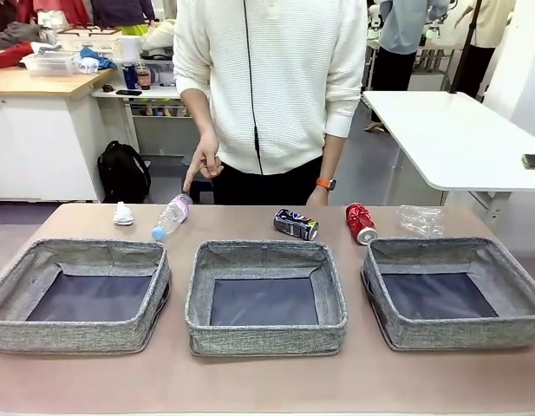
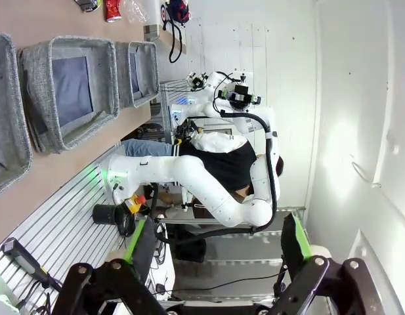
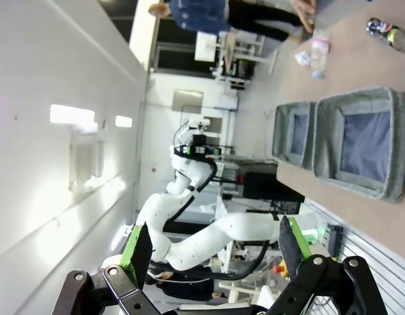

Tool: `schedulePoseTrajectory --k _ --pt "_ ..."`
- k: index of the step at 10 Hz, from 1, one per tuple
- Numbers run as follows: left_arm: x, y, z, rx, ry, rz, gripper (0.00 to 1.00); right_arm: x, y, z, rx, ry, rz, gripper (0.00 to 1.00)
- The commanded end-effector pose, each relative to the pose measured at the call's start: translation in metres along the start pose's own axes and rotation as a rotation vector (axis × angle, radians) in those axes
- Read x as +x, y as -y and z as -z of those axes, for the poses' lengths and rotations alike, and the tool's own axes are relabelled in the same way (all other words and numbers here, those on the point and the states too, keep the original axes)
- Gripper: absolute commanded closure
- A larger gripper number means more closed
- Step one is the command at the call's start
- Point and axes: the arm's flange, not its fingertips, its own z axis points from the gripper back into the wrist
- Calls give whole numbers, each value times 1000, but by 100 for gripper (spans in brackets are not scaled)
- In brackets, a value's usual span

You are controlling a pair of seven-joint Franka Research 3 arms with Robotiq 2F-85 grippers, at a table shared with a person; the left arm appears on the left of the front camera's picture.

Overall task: Sort the waste into the appropriate baskets.
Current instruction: Pick up the waste item pointed out by the person.

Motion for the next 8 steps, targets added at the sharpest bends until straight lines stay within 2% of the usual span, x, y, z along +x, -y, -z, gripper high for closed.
schedulePoseTrajectory --k 1,5,6,7,8 --pt "1 2 0 -22 -1 24 0 5 -3 1 22 1 -32 0" --pt "0 0 0 0 0 0 0 5 -3 1 22 1 -32 0" --pt "27 11 -3 77 -130 158 0 5 -3 1 22 1 -32 0" --pt "66 17 14 344 -111 326 0 5 -3 1 22 1 -32 0" --pt "96 10 45 496 -190 446 0 5 -3 1 22 1 -32 0"
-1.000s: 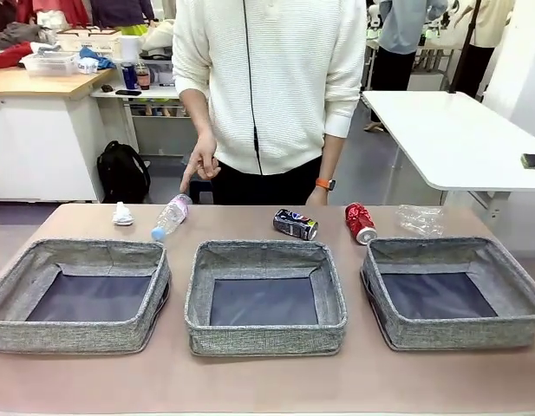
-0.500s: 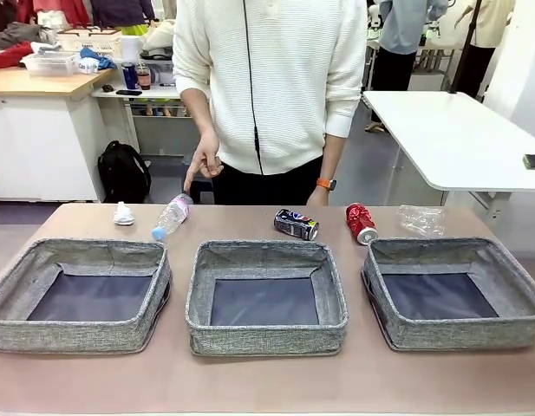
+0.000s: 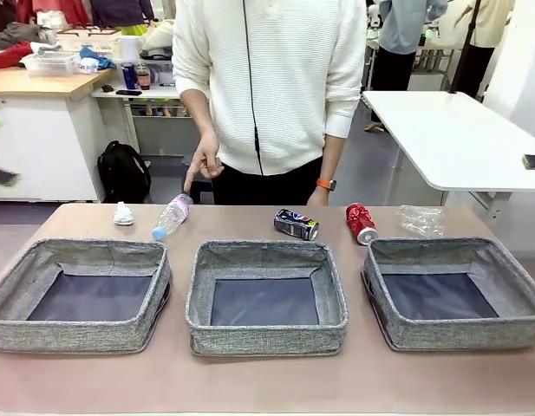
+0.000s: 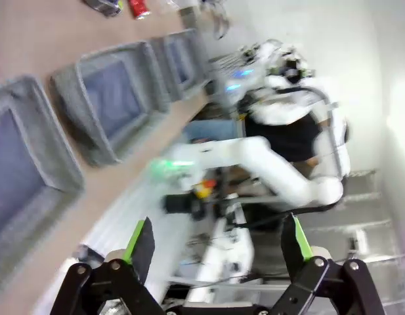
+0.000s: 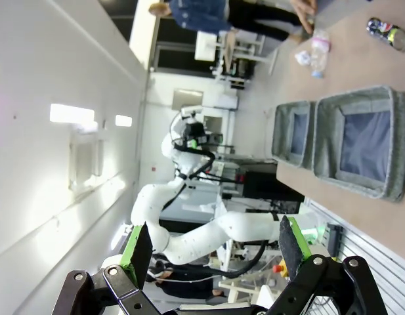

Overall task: Sort the waste into the appropriate baskets.
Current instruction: Pick up the waste item pointed out by the person.

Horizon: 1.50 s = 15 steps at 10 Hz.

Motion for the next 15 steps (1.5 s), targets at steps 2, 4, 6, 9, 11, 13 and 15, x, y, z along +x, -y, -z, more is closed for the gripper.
schedulePoseTrajectory --k 2,4,6,9,11,13,15 --pt "54 -43 74 761 -82 358 0 5 -3 1 21 3 -30 0" --pt "47 -42 122 921 -94 435 0 5 -3 1 21 3 -30 0" --pt "59 -42 139 965 79 429 0 5 -3 1 21 3 -30 0" --pt "66 -33 130 821 -78 470 0 5 -3 1 21 3 -30 0" --pt "68 -35 135 870 4 470 0 5 -3 1 21 3 -30 0" --pt "85 -38 180 1063 -15 368 0 5 -3 1 21 3 -30 0" --pt "116 -61 207 1125 -47 266 0 5 -3 1 21 3 -30 0"
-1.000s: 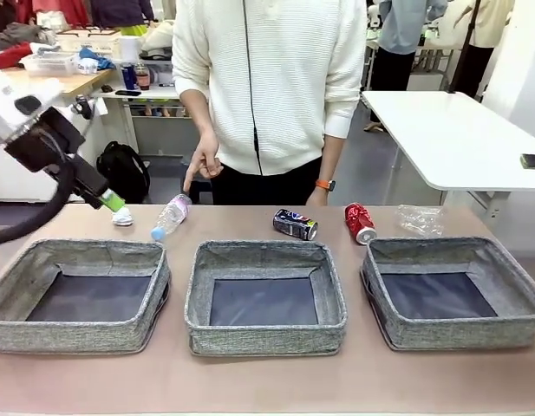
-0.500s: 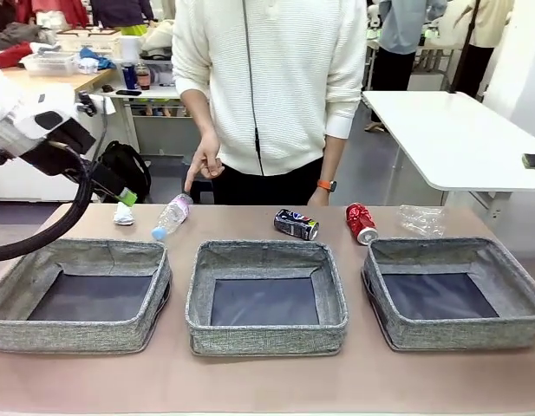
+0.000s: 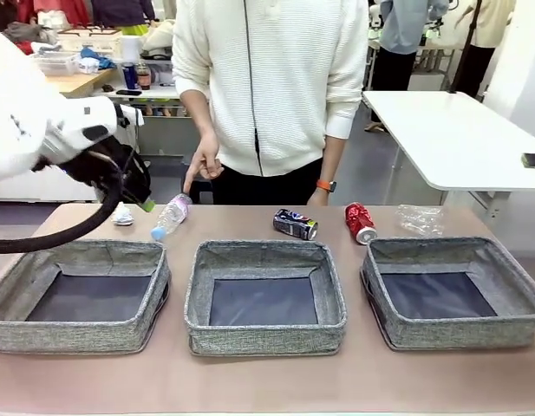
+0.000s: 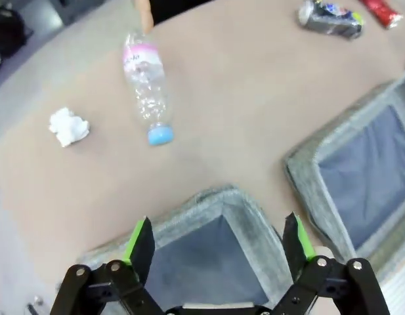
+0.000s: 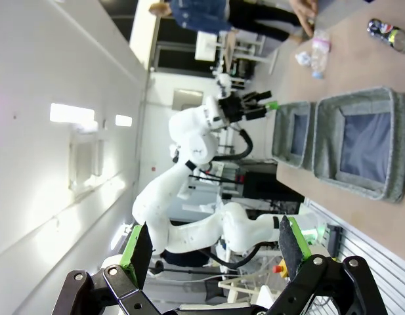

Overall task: Sort the waste into the appropriate baskets.
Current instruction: Pick up the waste item pointed out by the person.

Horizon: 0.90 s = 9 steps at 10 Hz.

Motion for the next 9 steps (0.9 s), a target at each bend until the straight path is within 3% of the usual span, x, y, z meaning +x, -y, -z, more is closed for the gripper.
schedulePoseTrajectory --k 1,6,9 --pt "35 -2 31 44 -109 -50 0 3 -3 1 21 3 -28 0" --pt "96 -42 129 61 -190 4 0 3 -3 1 21 3 -28 0" --pt "97 -58 171 112 -224 -58 0 3 -3 1 21 3 -28 0"
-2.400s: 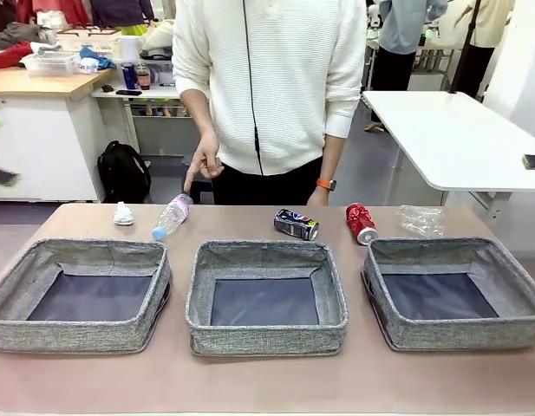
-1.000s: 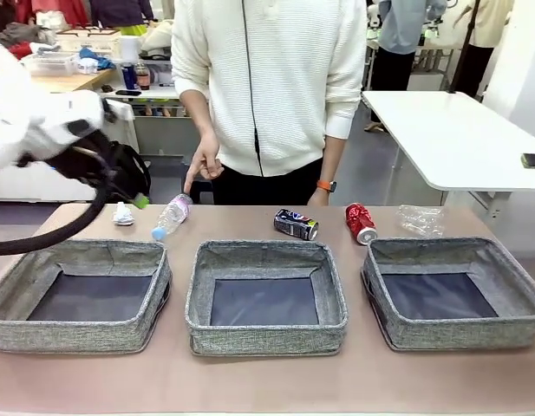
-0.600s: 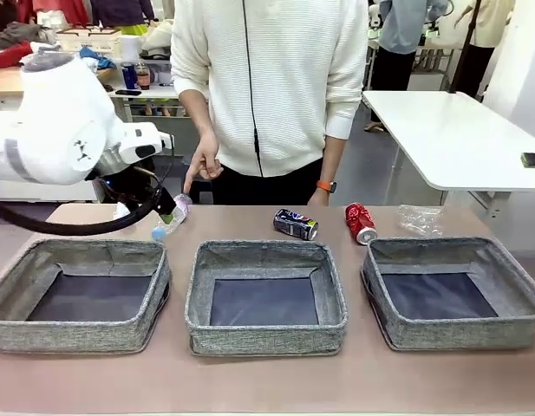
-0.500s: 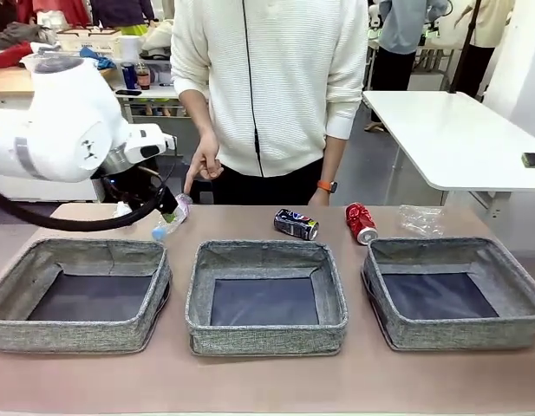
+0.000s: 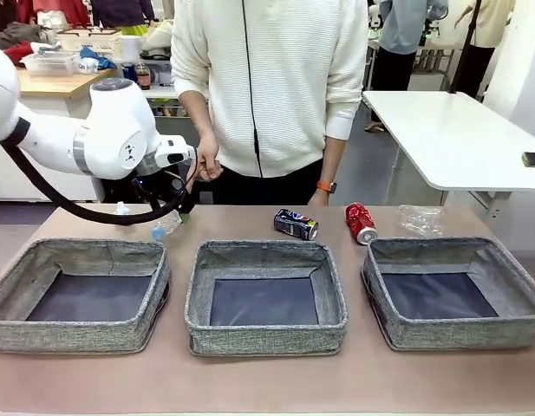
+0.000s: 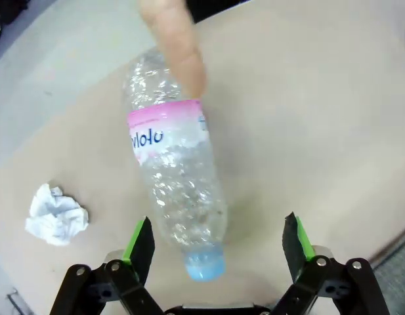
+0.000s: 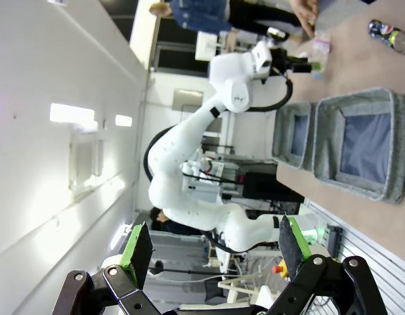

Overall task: Sort the waste into the appropriate baskets.
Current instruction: Pick up the waste item pointed out by the person.

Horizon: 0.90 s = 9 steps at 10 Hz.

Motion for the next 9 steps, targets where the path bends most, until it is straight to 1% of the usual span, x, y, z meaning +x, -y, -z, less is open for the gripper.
schedulePoseTrajectory --k 1,2,5,6,7,9 --pt "6 -9 10 61 -28 -75 0 3 -2 1 20 3 -26 0" --pt "10 -14 15 57 -32 -89 0 3 -2 1 20 3 -26 0" --pt "29 -25 39 16 -63 -69 0 3 -2 1 20 3 -26 0" --pt "31 -26 43 14 -37 -67 0 3 -2 1 20 3 -26 0" --pt "28 -27 44 19 -2 -68 0 3 -2 1 20 3 -26 0" --pt "16 -24 43 29 3 -91 0 3 -2 1 20 3 -26 0"
